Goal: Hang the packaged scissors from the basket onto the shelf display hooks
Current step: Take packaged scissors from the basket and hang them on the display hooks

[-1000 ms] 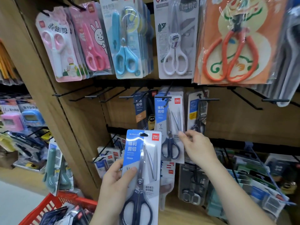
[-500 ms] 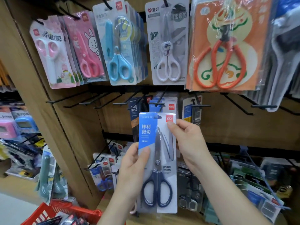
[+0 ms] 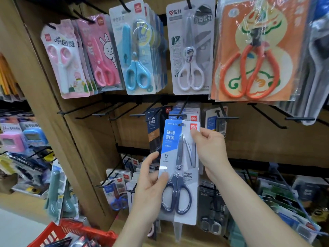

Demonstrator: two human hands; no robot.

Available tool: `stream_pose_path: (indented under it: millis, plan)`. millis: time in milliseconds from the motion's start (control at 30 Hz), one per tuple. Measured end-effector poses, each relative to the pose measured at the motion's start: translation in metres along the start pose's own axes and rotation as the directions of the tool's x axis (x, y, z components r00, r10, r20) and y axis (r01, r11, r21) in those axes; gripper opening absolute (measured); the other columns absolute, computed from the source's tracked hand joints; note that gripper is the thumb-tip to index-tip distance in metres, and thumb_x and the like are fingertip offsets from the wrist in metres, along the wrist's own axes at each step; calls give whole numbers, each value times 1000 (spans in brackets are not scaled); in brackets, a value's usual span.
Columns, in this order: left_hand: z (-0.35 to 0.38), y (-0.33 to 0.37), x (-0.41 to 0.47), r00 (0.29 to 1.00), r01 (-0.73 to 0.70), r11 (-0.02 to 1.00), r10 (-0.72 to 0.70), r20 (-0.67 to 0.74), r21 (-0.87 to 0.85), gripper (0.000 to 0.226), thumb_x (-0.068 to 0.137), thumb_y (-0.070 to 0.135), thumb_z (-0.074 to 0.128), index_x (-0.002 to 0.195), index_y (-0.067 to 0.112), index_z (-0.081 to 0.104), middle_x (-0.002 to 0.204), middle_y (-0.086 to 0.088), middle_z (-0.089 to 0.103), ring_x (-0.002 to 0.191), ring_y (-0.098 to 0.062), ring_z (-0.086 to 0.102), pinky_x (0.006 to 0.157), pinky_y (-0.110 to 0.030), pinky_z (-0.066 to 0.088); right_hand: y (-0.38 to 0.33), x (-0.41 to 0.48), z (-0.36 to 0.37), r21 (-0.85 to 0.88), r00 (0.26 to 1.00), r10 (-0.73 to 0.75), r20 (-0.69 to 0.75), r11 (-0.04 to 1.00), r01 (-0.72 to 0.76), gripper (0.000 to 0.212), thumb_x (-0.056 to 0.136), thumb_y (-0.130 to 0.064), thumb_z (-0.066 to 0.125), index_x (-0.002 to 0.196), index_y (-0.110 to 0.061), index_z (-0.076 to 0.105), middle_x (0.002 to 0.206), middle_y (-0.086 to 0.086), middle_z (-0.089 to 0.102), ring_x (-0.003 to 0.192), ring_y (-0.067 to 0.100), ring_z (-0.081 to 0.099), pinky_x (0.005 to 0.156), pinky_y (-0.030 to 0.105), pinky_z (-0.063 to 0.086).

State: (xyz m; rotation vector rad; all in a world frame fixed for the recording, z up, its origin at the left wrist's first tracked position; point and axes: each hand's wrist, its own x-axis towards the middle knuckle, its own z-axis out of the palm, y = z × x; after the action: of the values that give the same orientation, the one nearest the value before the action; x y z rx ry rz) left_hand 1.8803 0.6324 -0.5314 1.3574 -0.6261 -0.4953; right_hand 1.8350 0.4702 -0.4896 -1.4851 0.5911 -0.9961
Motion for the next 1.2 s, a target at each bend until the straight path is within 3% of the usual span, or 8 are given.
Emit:
stream_pose_path:
  millis: [133, 267, 367, 500, 633, 867, 1033, 1200]
  plan:
    - [-18, -20, -6, 990, 43, 992, -58, 129, 119, 60, 94, -3, 59, 133, 40, 48, 97, -7, 74, 90, -26, 73, 75, -34, 60, 6, 7, 1, -150, 993, -103, -59, 984, 93, 46, 96, -26, 60, 63, 1, 44, 53, 9, 39, 52, 20, 32, 55, 31, 28]
    - [-22, -38, -1, 980, -28, 901, -61, 191, 433, 89, 84, -8, 69, 139, 53, 35, 95, 4, 64, 75, -4, 67, 67, -20, 53, 11, -3, -12, -379, 988, -151, 9, 914, 143, 29, 97, -33, 59, 77, -12, 60, 62, -5, 58, 60, 13, 54, 61, 30, 41]
    - [-18, -45, 19, 995, -60, 812, 2, 101, 580, 87, 88, -9, 62, 139, 54, 32, 91, 14, 62, 70, 4, 63, 62, -15, 50, 19, -14, -19, -517, 990, -130, 58, 845, 141, 14, 93, -39, 62, 101, -29, 54, 85, -12, 60, 82, 12, 61, 71, 30, 49]
    - [-17, -57, 51, 990, -127, 545, 117, 75, 829, 85, 92, 6, 56, 147, 55, 13, 100, 9, 67, 77, -10, 64, 69, -38, 58, 25, -8, -18, -576, 997, -54, 48, 815, 72, 65, 90, -39, 65, 146, -27, 33, 140, 4, 44, 121, 24, 54, 101, 44, 49]
    - [-12, -50, 63, 953, -246, 339, 253, 164, 908, 72, 91, 31, 62, 145, 45, 18, 125, 11, 51, 108, -11, 57, 82, -28, 54, 28, 2, -12, -580, 980, 154, 126, 813, -53, 82, 96, -36, 57, 157, -24, 4, 157, 7, 35, 139, 28, 40, 112, 44, 39]
    - [4, -33, 128, 996, -5, 928, -30, 89, 374, 118, 60, 29, 93, 154, 32, 21, 135, 7, 58, 121, -11, 59, 106, -39, 48, 50, 4, 7, -38, 937, 340, 83, 941, -338, 84, 75, -27, 63, 150, -39, 26, 142, -1, 54, 122, 22, 58, 105, 45, 48]
    - [4, -44, 136, 975, 26, 982, -67, 212, 187, 89, 64, -7, 86, 139, 14, 45, 112, -5, 73, 103, -17, 71, 87, -33, 58, 71, 5, 19, 360, 932, 323, 165, 860, -361, 93, 67, -15, 62, 150, -42, 29, 134, 4, 62, 112, 25, 67, 96, 48, 55]
    - [-7, -47, 128, 977, -11, 972, -40, 209, 236, 101, 69, -6, 85, 150, 25, 33, 122, -3, 69, 107, -14, 69, 83, -26, 58, 83, -5, 21, 98, 942, 299, 151, 944, -315, 85, 91, -16, 58, 151, -53, 10, 141, -4, 55, 118, 17, 61, 105, 44, 49]
